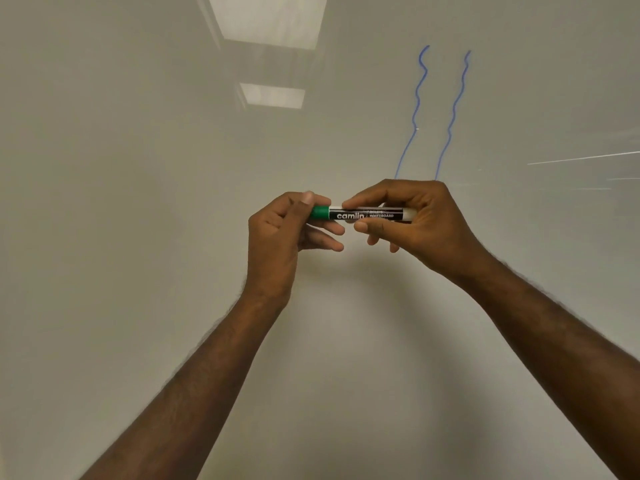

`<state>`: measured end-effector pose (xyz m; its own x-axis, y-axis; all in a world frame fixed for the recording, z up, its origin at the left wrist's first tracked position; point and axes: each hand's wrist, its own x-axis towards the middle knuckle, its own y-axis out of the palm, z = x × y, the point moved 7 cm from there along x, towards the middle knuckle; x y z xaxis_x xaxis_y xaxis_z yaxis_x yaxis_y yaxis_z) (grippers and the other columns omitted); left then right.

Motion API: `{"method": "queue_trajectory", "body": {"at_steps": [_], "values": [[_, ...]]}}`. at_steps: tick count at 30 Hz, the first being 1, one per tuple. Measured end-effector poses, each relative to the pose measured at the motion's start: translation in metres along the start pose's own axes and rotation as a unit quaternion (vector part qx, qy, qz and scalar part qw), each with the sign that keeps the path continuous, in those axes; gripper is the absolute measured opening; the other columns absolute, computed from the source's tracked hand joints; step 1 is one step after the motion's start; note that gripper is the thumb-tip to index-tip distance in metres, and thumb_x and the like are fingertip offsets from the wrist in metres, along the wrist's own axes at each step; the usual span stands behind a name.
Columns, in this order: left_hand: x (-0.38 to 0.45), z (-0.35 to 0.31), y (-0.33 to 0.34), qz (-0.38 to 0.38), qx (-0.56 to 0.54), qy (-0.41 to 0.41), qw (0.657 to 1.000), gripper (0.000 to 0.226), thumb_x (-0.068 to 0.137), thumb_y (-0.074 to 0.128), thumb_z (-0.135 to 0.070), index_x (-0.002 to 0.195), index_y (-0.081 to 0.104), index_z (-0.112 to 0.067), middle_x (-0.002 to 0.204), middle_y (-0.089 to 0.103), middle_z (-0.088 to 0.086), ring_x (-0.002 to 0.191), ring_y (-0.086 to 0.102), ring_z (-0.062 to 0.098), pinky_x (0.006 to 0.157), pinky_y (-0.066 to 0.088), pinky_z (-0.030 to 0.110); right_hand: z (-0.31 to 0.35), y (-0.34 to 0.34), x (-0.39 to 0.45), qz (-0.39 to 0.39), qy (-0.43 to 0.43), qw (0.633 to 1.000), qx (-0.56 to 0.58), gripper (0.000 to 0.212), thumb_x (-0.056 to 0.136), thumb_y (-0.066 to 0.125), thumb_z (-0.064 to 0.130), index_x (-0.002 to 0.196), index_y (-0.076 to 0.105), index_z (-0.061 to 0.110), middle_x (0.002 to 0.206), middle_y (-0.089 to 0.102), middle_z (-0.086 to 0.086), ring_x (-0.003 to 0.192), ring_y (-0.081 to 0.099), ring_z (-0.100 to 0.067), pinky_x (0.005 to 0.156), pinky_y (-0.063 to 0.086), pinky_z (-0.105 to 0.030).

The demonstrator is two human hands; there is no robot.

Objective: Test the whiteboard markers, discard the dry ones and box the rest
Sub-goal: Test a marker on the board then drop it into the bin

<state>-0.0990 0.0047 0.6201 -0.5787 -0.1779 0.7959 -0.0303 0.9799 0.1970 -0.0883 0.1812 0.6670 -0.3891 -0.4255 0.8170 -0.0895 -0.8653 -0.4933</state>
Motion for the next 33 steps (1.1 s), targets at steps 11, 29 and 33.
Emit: {"method": "queue_trajectory", "body": {"at_steps": [11, 29, 33], "values": [[-0.027, 0.036, 0.054, 0.07, -0.019, -0.038, 0.997, 0.011, 0.096, 0.064, -0.01, 0.106, 0.069, -0.01, 0.086, 0.078, 0.01, 0.069, 0.075, 0.031, 0.064, 0.063, 0.035, -0.031, -0.036, -0.052, 0.004, 0.066, 0.998, -0.016, 0.02, 0.089, 0.076, 0.009, 0.107, 0.077, 0.02, 0.097, 0.076, 0.009, 0.074, 0.073, -0.021, 0.054, 0.055, -0.028], [-0.084, 0.12, 0.23, 0.167, 0.043, -0.102, 0.98, 0.015, 0.093, 0.069, -0.011, 0.108, 0.069, -0.008, 0.09, 0.079, 0.009, 0.076, 0.077, 0.027, 0.066, 0.062, 0.037, -0.138, -0.161, -0.184, 0.014, 0.168, 0.985, -0.05, 0.023, 0.09, 0.076, 0.016, 0.112, 0.077, 0.024, 0.105, 0.074, 0.007, 0.076, 0.072, -0.022, 0.055, 0.053, -0.023], [-0.11, 0.154, 0.273, 0.2, 0.054, -0.134, 0.969, 0.015, 0.094, 0.069, -0.009, 0.108, 0.069, -0.006, 0.089, 0.079, 0.009, 0.074, 0.076, 0.027, 0.065, 0.061, 0.034, -0.175, -0.185, -0.233, 0.008, 0.214, 0.976, -0.034, 0.026, 0.09, 0.077, 0.013, 0.113, 0.076, 0.024, 0.101, 0.073, 0.004, 0.074, 0.071, -0.022, 0.055, 0.052, -0.022]]}}
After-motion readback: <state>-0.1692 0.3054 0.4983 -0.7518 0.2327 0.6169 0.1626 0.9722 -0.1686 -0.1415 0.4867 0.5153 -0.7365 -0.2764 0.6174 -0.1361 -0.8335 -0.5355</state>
